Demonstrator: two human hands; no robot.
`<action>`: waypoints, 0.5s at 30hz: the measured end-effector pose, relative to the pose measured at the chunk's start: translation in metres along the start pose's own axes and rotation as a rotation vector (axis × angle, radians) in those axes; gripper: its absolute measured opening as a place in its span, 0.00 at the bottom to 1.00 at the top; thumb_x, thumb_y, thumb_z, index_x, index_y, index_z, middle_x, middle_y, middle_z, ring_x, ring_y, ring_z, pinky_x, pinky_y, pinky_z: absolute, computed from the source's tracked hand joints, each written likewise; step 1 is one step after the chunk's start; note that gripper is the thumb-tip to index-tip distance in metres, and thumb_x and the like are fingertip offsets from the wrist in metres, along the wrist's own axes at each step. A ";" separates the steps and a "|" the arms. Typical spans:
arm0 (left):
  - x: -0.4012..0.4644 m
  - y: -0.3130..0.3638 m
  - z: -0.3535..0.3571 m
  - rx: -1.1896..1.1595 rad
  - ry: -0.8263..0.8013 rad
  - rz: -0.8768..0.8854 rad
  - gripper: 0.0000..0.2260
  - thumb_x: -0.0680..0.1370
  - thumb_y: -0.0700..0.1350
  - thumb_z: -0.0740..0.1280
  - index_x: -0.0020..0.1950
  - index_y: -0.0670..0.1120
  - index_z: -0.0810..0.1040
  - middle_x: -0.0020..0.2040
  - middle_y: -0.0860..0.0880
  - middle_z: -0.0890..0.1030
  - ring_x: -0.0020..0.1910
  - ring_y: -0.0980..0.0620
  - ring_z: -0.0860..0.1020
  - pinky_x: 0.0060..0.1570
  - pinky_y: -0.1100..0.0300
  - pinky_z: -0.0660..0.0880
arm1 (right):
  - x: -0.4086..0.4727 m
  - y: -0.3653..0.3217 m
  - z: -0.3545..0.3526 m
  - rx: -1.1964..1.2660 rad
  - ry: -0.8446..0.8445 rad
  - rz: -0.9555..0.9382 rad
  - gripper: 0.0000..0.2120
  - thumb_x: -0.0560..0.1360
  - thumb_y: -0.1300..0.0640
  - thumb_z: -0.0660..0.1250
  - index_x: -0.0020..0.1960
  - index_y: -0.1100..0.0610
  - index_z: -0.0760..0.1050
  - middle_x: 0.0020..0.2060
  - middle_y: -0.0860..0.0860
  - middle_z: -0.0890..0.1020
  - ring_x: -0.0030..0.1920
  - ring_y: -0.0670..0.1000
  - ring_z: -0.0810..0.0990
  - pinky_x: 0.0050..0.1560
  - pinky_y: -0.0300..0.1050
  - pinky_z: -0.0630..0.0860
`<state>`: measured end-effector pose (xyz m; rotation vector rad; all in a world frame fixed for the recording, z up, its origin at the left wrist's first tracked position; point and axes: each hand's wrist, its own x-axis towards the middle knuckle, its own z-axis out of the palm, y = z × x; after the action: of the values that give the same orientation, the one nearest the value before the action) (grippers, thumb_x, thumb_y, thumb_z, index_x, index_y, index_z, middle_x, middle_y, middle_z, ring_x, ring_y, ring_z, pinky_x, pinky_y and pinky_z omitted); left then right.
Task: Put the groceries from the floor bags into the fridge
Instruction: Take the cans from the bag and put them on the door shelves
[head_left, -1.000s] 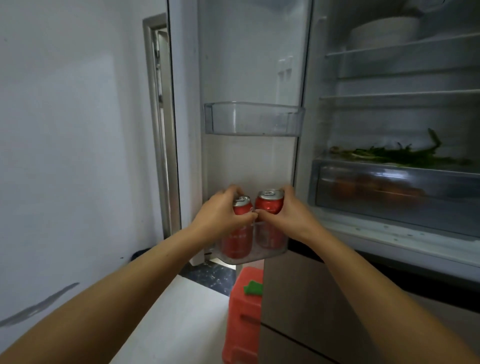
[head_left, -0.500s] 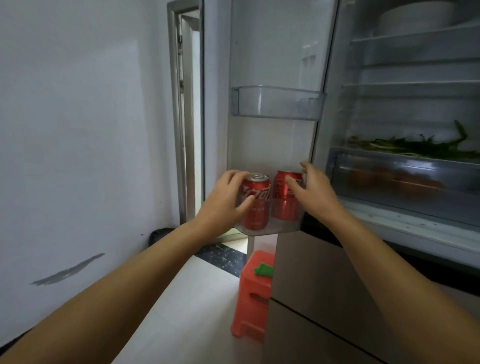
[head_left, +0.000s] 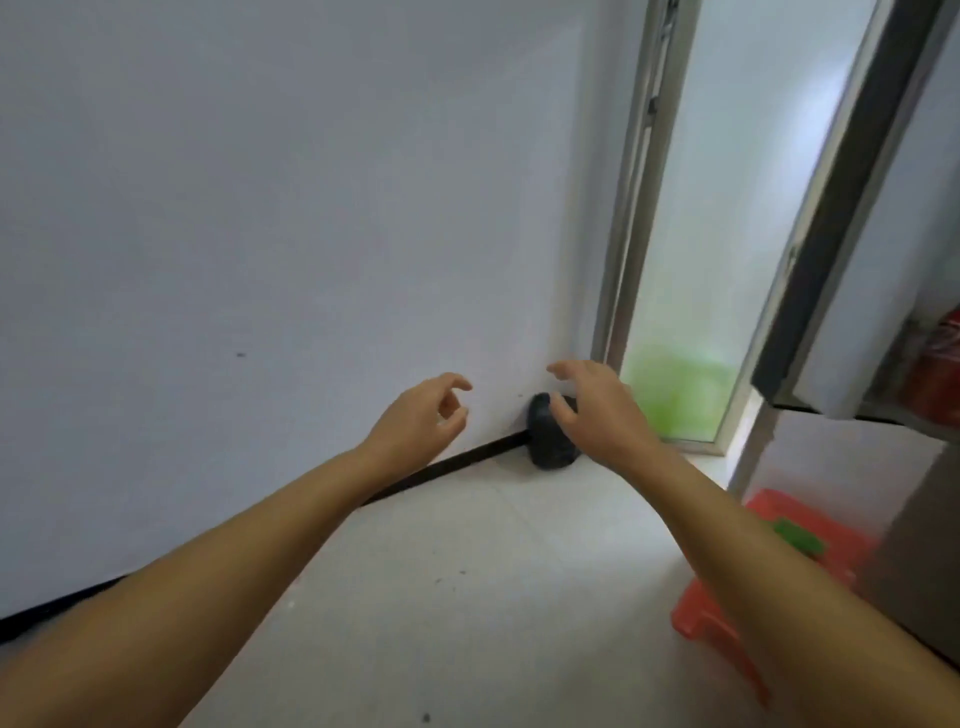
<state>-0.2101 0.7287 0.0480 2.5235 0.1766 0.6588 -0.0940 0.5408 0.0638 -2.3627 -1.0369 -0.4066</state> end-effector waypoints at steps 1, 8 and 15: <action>-0.015 -0.027 -0.017 0.031 -0.002 -0.047 0.12 0.78 0.44 0.63 0.61 0.47 0.75 0.44 0.50 0.79 0.44 0.51 0.78 0.49 0.56 0.75 | 0.002 -0.020 0.026 0.025 -0.053 0.000 0.18 0.78 0.54 0.60 0.67 0.55 0.69 0.61 0.54 0.77 0.62 0.55 0.73 0.63 0.50 0.69; -0.120 -0.198 -0.064 0.140 -0.226 -0.441 0.09 0.77 0.47 0.61 0.53 0.48 0.78 0.44 0.50 0.80 0.41 0.51 0.77 0.40 0.61 0.71 | -0.001 -0.127 0.186 0.097 -0.531 0.006 0.19 0.79 0.52 0.58 0.69 0.52 0.65 0.45 0.51 0.82 0.46 0.52 0.79 0.50 0.51 0.78; -0.193 -0.330 -0.080 -0.012 -0.258 -0.791 0.07 0.75 0.44 0.63 0.38 0.54 0.73 0.36 0.52 0.78 0.43 0.47 0.80 0.46 0.56 0.75 | 0.025 -0.201 0.329 0.063 -0.828 -0.080 0.17 0.80 0.52 0.56 0.68 0.52 0.65 0.55 0.53 0.80 0.52 0.53 0.79 0.54 0.47 0.76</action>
<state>-0.4157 0.9998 -0.1443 2.2227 0.9955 0.0159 -0.2071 0.8583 -0.1253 -2.4615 -1.4551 0.6335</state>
